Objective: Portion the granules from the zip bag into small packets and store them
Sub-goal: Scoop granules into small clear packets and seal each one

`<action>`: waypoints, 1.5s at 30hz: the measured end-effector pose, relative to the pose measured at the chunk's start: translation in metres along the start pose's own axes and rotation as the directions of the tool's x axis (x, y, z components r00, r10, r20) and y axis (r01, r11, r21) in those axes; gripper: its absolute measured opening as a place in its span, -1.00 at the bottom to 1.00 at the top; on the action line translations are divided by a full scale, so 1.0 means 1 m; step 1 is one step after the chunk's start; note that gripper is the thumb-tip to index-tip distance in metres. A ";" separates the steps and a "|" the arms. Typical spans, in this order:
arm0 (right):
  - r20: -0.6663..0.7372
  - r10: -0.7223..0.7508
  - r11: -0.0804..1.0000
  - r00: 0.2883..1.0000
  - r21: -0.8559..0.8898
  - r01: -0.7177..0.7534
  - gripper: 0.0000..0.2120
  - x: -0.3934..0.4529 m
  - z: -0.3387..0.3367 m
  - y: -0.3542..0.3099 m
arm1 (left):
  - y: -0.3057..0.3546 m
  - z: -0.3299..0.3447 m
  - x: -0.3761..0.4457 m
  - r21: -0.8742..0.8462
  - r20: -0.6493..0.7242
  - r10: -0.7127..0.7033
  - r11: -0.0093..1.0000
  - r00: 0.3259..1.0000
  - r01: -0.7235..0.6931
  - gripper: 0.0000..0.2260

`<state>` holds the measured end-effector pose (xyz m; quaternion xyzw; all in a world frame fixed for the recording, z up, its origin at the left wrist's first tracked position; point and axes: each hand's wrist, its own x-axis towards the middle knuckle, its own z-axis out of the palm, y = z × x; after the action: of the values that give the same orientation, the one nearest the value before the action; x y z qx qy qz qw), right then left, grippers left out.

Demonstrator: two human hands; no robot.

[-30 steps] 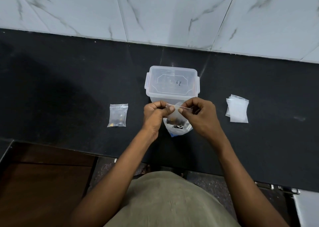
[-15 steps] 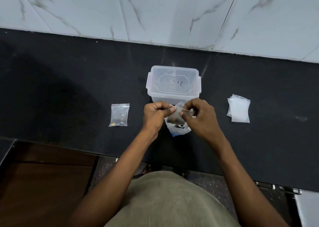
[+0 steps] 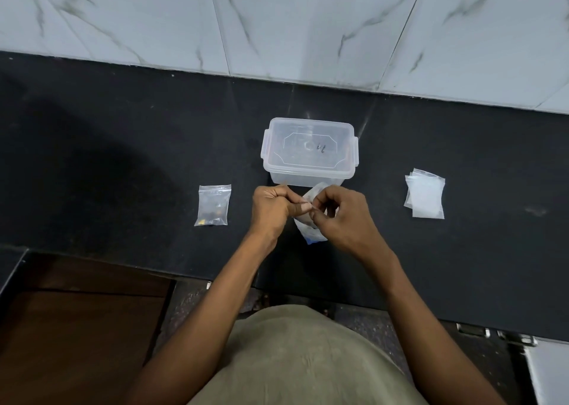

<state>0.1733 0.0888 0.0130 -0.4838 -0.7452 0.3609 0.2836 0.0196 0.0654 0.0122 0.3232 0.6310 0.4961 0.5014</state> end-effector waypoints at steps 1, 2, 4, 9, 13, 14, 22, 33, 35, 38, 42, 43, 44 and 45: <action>-0.002 -0.003 1.000 1.000 -0.002 0.003 -0.87 -0.001 0.000 -0.001 | 0.001 -0.002 0.000 0.000 0.012 -0.010 1.000 1.000 0.010 -0.79; -0.013 -0.013 1.000 1.000 -0.006 0.013 -0.87 0.000 0.000 -0.002 | 0.002 -0.004 -0.001 0.003 0.031 -0.018 1.000 0.999 0.018 -0.80; -0.050 -0.045 0.999 0.998 -0.011 0.045 -0.87 0.001 -0.001 -0.002 | 0.005 -0.007 -0.001 0.009 0.073 -0.027 1.000 0.997 0.026 -0.81; -0.053 -0.065 0.998 0.996 -0.026 0.063 -0.88 0.001 0.001 0.000 | 0.004 -0.005 -0.004 0.013 -0.005 -0.068 0.998 0.998 0.068 -0.88; -0.033 -0.056 0.998 0.998 -0.001 0.056 -0.85 0.002 0.001 -0.002 | -0.001 -0.002 -0.007 0.037 -0.140 -0.040 0.998 0.989 0.046 -0.91; -0.027 -0.052 0.999 0.998 0.002 0.052 -0.83 0.001 0.001 -0.003 | -0.002 -0.003 -0.007 0.035 -0.167 -0.034 0.999 0.985 0.040 -0.91; -0.013 -0.048 0.999 0.999 -0.006 0.048 -0.81 -0.002 -0.005 -0.005 | 0.004 -0.007 -0.010 -0.052 -0.289 -0.012 0.999 0.957 -0.003 -0.80; 0.019 -0.023 0.999 1.000 -0.040 0.024 -0.86 -0.002 -0.007 -0.006 | 0.003 -0.013 -0.007 -0.082 -0.354 -0.004 0.996 0.935 -0.027 -0.74; 0.028 -0.016 0.999 0.999 -0.032 0.017 -0.84 -0.002 -0.007 -0.006 | 0.002 -0.015 -0.007 -0.069 -0.340 -0.003 0.997 0.941 -0.021 -0.75; 0.026 -0.004 1.000 1.000 -0.020 0.005 -0.79 -0.002 -0.008 -0.005 | 0.004 -0.019 -0.005 -0.012 -0.244 0.014 1.000 0.970 -0.018 -0.81; 0.029 -0.013 0.998 0.999 -0.058 0.015 -0.79 0.001 -0.012 -0.005 | 0.008 -0.026 0.000 0.050 -0.095 0.058 0.997 0.994 -0.054 -0.89; 0.037 -0.037 0.996 0.999 -0.082 0.040 -0.81 0.002 -0.012 -0.007 | 0.009 -0.026 0.000 0.062 -0.070 0.070 0.996 0.995 -0.066 -0.88; 0.049 -0.062 0.992 0.997 -0.108 0.067 -0.81 0.003 -0.011 -0.010 | 0.010 -0.026 0.000 0.078 -0.041 0.082 0.994 0.996 -0.079 -0.86; 0.065 -0.078 0.988 0.995 -0.130 0.086 -0.81 0.005 -0.008 -0.012 | 0.010 -0.025 -0.001 0.089 -0.006 0.091 0.992 0.996 -0.090 -0.82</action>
<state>0.1716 0.0918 0.0284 -0.4594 -0.7949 0.3128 0.2434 -0.0053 0.0601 0.0222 0.3707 0.6396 0.4916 0.4603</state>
